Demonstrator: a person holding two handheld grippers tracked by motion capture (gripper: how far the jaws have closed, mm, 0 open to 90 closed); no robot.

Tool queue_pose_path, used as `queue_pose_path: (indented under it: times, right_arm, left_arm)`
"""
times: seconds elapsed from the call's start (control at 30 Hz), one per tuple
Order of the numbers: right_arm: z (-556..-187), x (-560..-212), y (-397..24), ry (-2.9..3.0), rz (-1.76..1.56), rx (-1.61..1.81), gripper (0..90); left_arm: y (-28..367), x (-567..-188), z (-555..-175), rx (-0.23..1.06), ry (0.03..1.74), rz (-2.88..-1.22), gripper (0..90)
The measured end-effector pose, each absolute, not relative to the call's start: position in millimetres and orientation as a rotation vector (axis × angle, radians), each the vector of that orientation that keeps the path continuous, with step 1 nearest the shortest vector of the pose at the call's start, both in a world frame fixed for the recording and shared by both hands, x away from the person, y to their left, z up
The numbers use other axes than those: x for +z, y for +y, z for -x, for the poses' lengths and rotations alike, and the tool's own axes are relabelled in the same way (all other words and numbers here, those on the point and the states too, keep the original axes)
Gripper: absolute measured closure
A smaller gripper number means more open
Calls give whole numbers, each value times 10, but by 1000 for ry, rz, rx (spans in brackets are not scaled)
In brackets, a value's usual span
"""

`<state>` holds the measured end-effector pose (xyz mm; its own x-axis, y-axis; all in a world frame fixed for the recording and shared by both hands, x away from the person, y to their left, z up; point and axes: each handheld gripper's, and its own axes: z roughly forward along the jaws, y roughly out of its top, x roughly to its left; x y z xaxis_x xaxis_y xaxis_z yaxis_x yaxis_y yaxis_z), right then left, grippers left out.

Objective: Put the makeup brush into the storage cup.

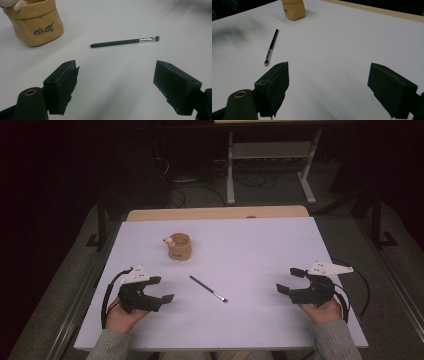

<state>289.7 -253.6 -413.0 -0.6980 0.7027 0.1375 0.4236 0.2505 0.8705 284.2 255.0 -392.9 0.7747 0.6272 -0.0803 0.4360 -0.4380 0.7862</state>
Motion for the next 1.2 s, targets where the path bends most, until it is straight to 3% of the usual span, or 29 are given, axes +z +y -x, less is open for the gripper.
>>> queue_pose_path:
  times: [1.2]
  right_arm:
    - [-2941,-4055,-2534,2286,-1050,1399,160]
  left_arm:
    - [2601,-3918,-2841,299,797,-2089,188]
